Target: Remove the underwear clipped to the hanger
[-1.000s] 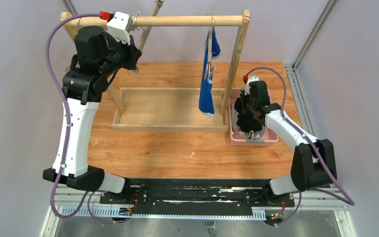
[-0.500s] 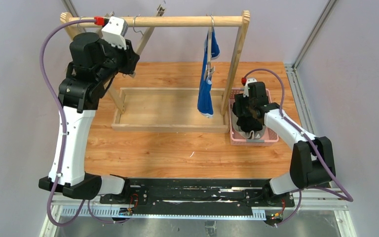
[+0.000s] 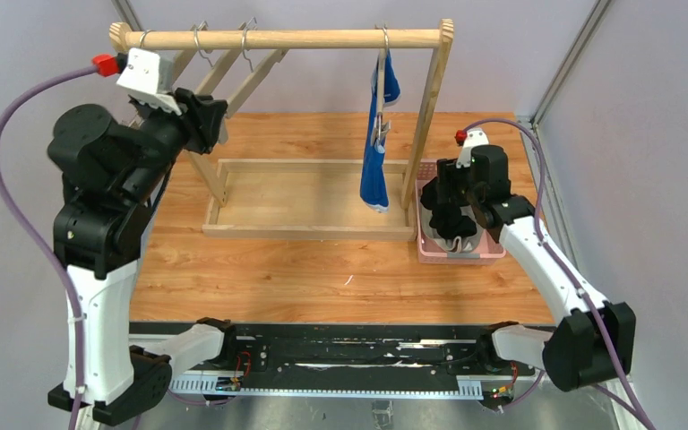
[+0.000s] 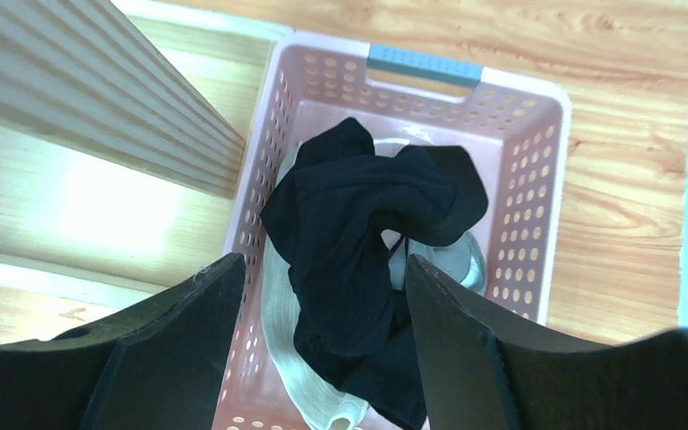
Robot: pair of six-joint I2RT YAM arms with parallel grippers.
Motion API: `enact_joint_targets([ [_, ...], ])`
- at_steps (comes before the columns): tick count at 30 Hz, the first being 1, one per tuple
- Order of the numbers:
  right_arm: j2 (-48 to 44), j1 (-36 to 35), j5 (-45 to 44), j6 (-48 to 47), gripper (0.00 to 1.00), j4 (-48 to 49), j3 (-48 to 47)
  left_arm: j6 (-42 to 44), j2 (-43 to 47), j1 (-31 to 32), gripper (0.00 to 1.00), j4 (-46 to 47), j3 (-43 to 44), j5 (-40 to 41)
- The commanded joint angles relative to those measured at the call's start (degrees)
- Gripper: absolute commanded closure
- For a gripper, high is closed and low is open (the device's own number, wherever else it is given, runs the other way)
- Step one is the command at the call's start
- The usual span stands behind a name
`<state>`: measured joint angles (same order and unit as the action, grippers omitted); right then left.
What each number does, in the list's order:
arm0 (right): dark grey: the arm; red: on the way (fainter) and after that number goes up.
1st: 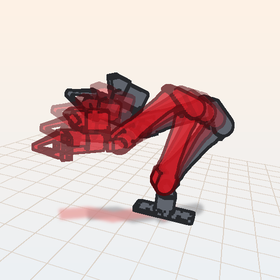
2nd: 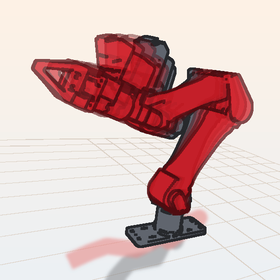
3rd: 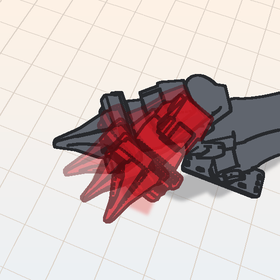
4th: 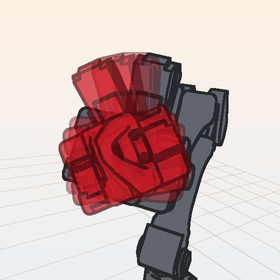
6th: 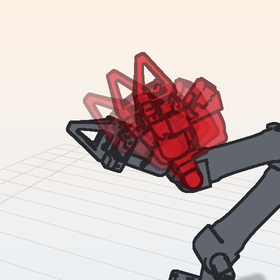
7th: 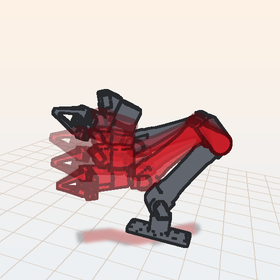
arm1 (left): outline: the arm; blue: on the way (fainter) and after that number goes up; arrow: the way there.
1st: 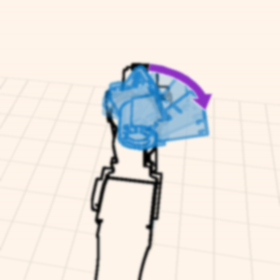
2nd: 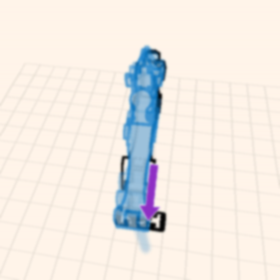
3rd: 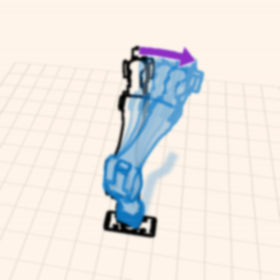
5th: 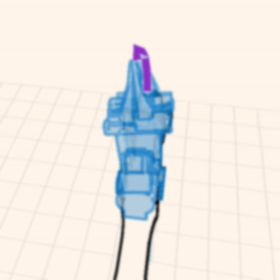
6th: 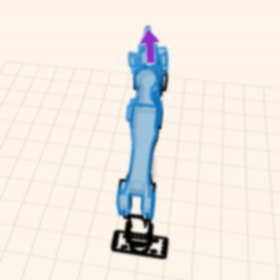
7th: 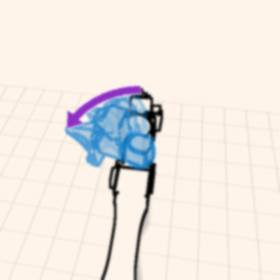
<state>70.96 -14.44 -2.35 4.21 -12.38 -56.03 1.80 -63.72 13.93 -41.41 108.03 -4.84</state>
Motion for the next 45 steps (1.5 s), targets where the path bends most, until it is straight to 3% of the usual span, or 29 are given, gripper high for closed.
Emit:
enact_joint_targets([
  [1,-6.24,0.47,0.5,-0.47,0.32,-1.67,1.0,-2.2,1.38,-0.57,0.64,3.12,1.81,-3.24],
  [7,-12.42,-1.19,-1.17,-1.49,0.32,-3.15,1.62,-6.19,-4.63,0.63,0.68,3.13,8.28,-13.96],
  [12,-15.7,-1.94,-1.99,-0.93,0.31,-3.79,2.57,-1.89,-12.58,14.03,0.66,2.86,14.27,-5.72],
  [18,-18.29,-2.77,-1.99,-0.03,0.31,-3.93,4.3,-2.36,-22.44,19.42,0.61,3.12,21.32,-8.05],
  [23,-19.04,-3.26,-1.4,0.01,0.3,-3.44,6.04,-3.14,-23.4,20.96,0.53,9.3,17.53,-9.54],
  [29,-18.67,-4.3,-1.05,0.11,0.3,-3.04,6.99,-5.84,-22.2,22.62,0.5,16.72,13.07,-11.3],
  [45,-19.01,-7.35,-1.65,-0.48,0.29,-3.04,7.97,-5.16,-25.18,27.7,0.42,18.73,9.83,-7.28],
])
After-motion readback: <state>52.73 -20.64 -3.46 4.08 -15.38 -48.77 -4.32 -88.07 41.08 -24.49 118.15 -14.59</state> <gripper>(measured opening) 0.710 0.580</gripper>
